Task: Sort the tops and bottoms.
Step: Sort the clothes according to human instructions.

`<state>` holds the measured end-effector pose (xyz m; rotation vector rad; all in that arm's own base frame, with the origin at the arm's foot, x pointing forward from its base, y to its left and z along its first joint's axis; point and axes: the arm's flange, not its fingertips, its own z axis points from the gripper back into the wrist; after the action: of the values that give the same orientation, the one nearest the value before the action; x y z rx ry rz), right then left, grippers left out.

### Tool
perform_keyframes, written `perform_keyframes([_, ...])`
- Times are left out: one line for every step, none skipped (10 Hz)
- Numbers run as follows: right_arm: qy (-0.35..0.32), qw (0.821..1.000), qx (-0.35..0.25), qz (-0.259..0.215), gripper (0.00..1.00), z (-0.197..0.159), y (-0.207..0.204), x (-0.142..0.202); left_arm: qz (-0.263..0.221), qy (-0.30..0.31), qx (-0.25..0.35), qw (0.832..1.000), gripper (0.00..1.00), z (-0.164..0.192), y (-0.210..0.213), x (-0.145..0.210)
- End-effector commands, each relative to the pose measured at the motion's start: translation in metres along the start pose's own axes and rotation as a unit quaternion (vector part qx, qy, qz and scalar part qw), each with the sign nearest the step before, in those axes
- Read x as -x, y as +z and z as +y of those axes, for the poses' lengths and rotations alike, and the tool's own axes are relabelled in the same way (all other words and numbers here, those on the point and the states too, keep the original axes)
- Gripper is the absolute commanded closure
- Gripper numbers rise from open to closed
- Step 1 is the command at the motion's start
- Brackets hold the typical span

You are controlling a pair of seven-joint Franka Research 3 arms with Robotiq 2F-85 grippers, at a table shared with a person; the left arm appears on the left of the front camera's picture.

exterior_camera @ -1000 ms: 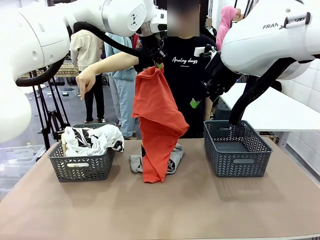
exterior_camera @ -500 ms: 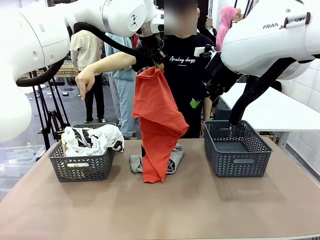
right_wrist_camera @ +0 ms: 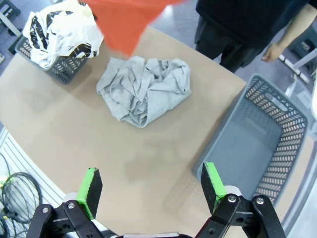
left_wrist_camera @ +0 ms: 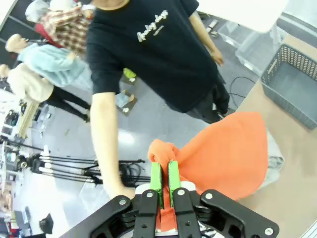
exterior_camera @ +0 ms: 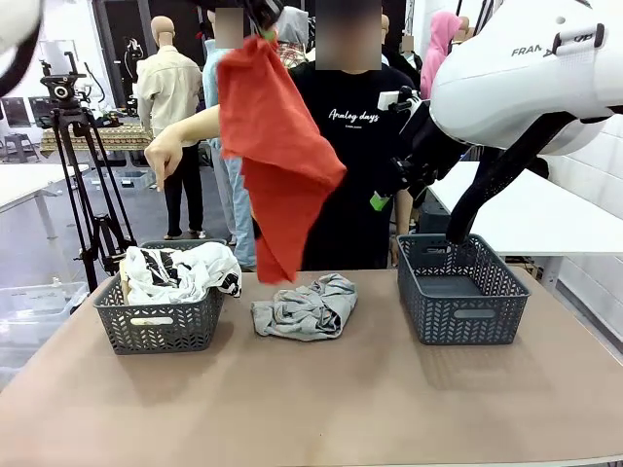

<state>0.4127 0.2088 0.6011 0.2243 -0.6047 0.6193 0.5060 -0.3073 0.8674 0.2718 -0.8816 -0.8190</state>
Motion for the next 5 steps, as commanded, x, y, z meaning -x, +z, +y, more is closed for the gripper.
perform_keyframes([-0.002, 1.0, -0.001, 0.005, 0.0, 0.0, -0.001, 0.005, 0.04, 0.017, -0.06, 0.997, 1.0, -0.002, 0.018, 0.03])
perform_keyframes([-0.002, 1.0, -0.001, 0.005, 0.0, 0.0, -0.001, 0.005, 0.06, 0.045, -0.088, 0.993, 1.0, 0.013, 0.031, 0.051])
perform_keyframes([-0.002, 1.0, -0.001, 0.005, 0.0, 0.0, -0.001, 0.005, 0.088, 0.085, -0.127, 0.984, 1.0, 0.033, 0.044, 0.079])
perform_keyframes([-0.002, 1.0, -0.001, 0.005, 0.0, 0.0, -0.001, 0.005, 0.112, 0.121, -0.151, 0.975, 1.0, 0.049, 0.055, 0.098])
perform_keyframes([-0.002, 1.0, -0.001, 0.005, 0.0, 0.0, -0.001, 0.005, 0.114, 0.136, -0.175, 0.968, 1.0, 0.058, 0.068, 0.109])
